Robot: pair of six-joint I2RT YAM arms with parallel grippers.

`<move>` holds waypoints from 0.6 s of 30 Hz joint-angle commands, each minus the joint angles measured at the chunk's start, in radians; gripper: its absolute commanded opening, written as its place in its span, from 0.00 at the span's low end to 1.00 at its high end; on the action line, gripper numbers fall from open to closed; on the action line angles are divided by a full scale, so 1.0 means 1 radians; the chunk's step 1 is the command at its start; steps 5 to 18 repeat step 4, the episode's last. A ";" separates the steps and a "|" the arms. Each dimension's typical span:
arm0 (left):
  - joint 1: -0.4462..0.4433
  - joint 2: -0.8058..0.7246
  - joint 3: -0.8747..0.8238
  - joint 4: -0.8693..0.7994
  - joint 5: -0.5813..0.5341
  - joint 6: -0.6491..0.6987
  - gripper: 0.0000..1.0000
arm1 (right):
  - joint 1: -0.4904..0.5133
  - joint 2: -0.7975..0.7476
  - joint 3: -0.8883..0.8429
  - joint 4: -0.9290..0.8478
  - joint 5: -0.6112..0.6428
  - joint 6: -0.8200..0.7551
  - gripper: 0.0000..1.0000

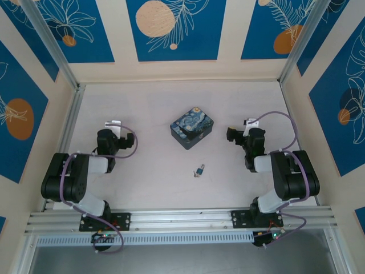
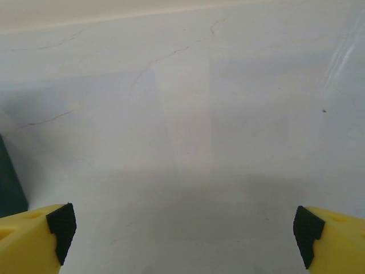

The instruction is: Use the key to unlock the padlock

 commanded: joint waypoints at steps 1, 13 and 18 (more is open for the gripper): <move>0.011 -0.006 0.001 0.037 0.030 0.011 1.00 | -0.019 -0.005 0.020 0.021 -0.033 -0.004 0.99; 0.010 -0.012 -0.014 0.057 0.031 0.013 1.00 | -0.005 -0.007 0.013 0.035 -0.017 -0.015 0.99; 0.010 -0.012 -0.014 0.057 0.031 0.013 1.00 | -0.005 -0.007 0.013 0.035 -0.017 -0.015 0.99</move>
